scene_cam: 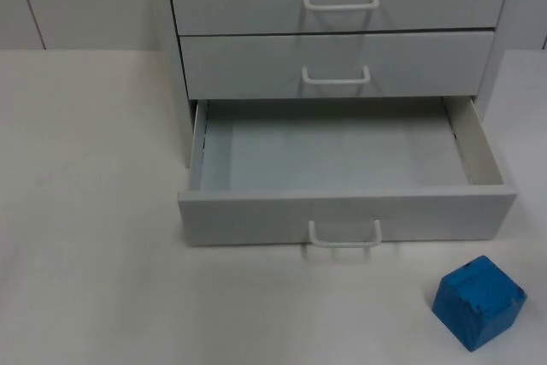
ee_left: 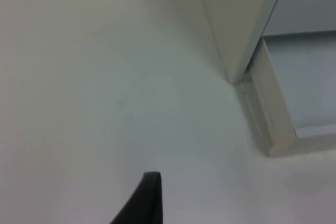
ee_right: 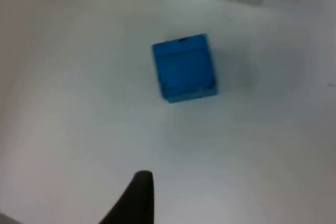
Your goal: Open the drawer with the left hand, place the block into the drawer with the right hand, then close the drawer with the left hand.
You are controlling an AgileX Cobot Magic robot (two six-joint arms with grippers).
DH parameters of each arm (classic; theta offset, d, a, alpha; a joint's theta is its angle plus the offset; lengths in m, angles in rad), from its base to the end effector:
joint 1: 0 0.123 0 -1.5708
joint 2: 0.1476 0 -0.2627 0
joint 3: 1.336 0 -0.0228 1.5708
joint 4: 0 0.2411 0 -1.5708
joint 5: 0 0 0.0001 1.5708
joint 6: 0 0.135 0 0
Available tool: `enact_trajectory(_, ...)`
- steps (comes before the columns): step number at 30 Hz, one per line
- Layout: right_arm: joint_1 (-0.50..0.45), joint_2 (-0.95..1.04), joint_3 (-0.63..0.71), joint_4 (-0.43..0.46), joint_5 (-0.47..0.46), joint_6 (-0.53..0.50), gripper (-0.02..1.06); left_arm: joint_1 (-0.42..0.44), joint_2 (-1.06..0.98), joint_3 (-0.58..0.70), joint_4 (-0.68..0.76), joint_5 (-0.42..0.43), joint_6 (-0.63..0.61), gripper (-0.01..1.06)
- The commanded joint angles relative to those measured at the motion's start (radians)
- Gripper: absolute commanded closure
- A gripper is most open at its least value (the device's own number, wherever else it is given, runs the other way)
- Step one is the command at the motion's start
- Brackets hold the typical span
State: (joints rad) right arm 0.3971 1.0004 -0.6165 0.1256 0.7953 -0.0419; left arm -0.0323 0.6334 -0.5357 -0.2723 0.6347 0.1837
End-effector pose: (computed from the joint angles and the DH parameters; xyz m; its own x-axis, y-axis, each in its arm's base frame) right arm 0.1722 0.0853 0.1947 -0.8355 -0.3004 -0.4601 -0.3853 0.9173 0.1006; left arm 0.1618 -0.0268 0.2499 -0.5923 -0.0179 -0.8055 0.1388 0.9825 -0.1239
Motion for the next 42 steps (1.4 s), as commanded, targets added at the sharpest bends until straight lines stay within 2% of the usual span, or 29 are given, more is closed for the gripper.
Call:
enact_trajectory(1, 0.06, 0.045, -0.005, -0.035, -0.05, 0.062, 0.0, 0.003, -0.015, 0.004, 0.011, -0.013, -0.008, 0.0)
enact_trajectory(2, 0.14, 0.11, -0.012, -0.106, -0.095, 0.146, 0.01, 0.003, -0.02, 0.004, 0.023, -0.009, -0.008, 0.0)
enact_trajectory(5, 0.258, 0.238, -0.017, -0.328, -0.188, 0.421, 0.03, 0.003, -0.024, 0.004, 0.029, 0.009, -0.008, 0.0)
enact_trajectory(6, 0.279, 0.276, -0.017, -0.402, -0.213, 0.489, 0.03, 0.003, -0.024, 0.004, 0.029, 0.016, -0.008, 0.0)
enact_trajectory(7, 0.279, 0.276, -0.017, -0.402, -0.213, 0.489, 0.03, 0.003, -0.024, 0.004, 0.029, 0.016, -0.008, 0.0)
enact_trajectory(9, 0.307, 0.367, -0.017, -0.519, -0.243, 0.628, 0.03, 0.003, -0.024, 0.004, 0.04, 0.026, -0.008, 0.0)
enact_trajectory(11, 0.312, 0.448, -0.017, -0.575, -0.286, 0.685, 0.03, 0.003, -0.024, 0.004, 0.045, 0.033, -0.008, 0.0)
enact_trajectory(13, 0.312, 0.469, -0.017, -0.577, -0.303, 0.685, 0.03, 0.003, -0.024, 0.004, 0.045, 0.033, -0.008, 0.0)
enact_trajectory(17, 0.312, 0.625, -0.017, -0.603, -0.476, 0.685, 0.03, 0.003, -0.024, 0.004, 0.045, 0.035, -0.008, 0.0)
enact_trajectory(20, 0.312, 0.678, -0.017, -0.622, -0.528, 0.711, 0.03, 0.003, -0.024, 0.004, 0.045, 0.035, -0.008, 0.0)
enact_trajectory(23, 0.31, 0.745, -0.017, -0.705, -0.537, 0.802, 0.06, 0.003, -0.024, 0.004, 0.045, 0.035, -0.008, 0.0)
enact_trajectory(24, 0.31, 0.745, -0.017, -0.705, -0.537, 0.802, 0.06, 0.003, -0.024, 0.004, 0.045, 0.035, -0.008, 0.0)
enact_trajectory(27, 0.31, 0.782, -0.017, -0.849, -0.543, 0.949, 0.11, 0.003, -0.024, 0.004, 0.045, 0.035, -0.008, 0.0)
enact_trajectory(30, 0.31, 0.792, -0.017, -0.979, -0.553, 1.055, 0.14, 0.003, -0.024, 0.004, 0.045, 0.035, -0.008, 0.0)
enact_trajectory(31, 0.31, 0.792, -0.017, -0.979, -0.553, 1.055, 0.14, 0.003, -0.024, 0.004, 0.045, 0.035, -0.008, 0.0)
enact_trajectory(32, 0.31, 0.792, -0.017, -1.015, -0.552, 1.093, 0.15, 0.003, -0.024, 0.004, 0.045, 0.035, -0.008, 0.0)
enact_trajectory(35, 0.31, 0.792, -0.017, -1.206, -0.551, 1.248, 0.18, 0.003, -0.024, 0.004, 0.039, 0.035, -0.008, 0.0)
enact_trajectory(37, 0.31, 0.792, -0.017, -1.295, -0.558, 1.334, 0.19, 0.003, -0.024, 0.004, 0.038, 0.035, -0.008, 0.0)
enact_trajectory(42, 0.31, 0.792, -0.017, -1.325, -0.552, 1.381, 0.25, 0.003, -0.024, 0.004, 0.038, 0.035, -0.008, 0.0)
